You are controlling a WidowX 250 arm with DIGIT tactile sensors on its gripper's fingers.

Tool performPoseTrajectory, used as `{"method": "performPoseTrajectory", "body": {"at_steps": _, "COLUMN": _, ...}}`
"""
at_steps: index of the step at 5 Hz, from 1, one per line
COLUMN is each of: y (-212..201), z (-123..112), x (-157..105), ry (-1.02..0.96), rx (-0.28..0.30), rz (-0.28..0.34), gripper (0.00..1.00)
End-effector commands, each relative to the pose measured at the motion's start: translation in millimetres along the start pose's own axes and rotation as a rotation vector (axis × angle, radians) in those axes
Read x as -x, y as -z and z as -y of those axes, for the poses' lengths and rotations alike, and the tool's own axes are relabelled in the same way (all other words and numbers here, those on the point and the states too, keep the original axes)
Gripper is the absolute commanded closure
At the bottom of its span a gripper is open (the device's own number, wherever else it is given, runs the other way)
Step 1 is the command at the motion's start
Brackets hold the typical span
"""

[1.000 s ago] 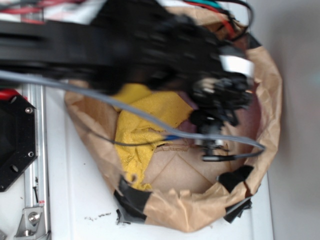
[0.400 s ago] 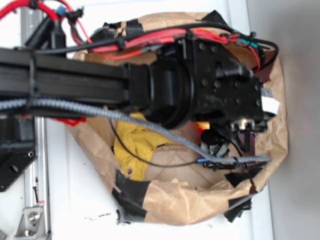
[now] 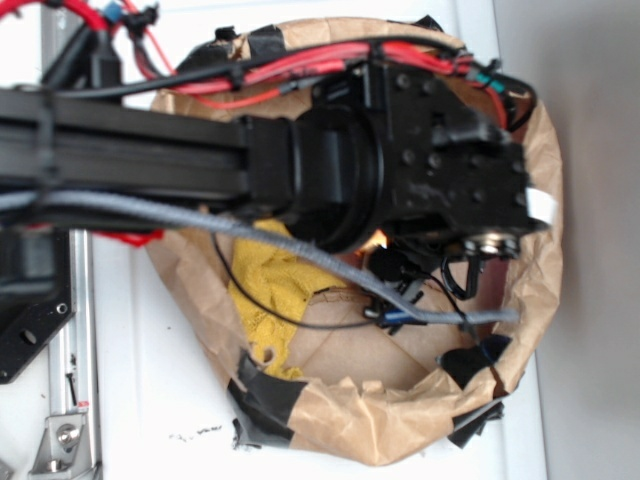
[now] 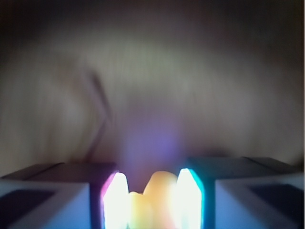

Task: Grab the yellow duck.

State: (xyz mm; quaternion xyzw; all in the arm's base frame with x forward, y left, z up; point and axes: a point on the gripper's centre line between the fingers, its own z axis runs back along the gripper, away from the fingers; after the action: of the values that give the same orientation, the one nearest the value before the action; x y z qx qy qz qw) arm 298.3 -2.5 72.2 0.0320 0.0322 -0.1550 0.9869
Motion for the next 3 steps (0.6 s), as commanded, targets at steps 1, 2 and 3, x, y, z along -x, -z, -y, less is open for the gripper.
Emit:
{"method": "performPoseTrajectory", "body": {"at_steps": 1, "y": -99.5, "z": 17.8, "x": 31.6, "ry": -0.081, "rx": -0.123, "rz": 0.138, "gripper": 1.00}}
{"method": "performPoseTrajectory", "body": {"at_steps": 2, "y": -107.3, "z": 39.2, "x": 33.9, "ry": -0.307, "rx": -0.160, "rz": 0.196, "gripper": 1.00}}
{"method": "performPoseTrajectory", "body": {"at_steps": 3, "y": -111.0, "z": 49.3, "x": 35.1, "ry": -0.411, "rx": -0.150, "rz": 0.233, "gripper": 1.00}}
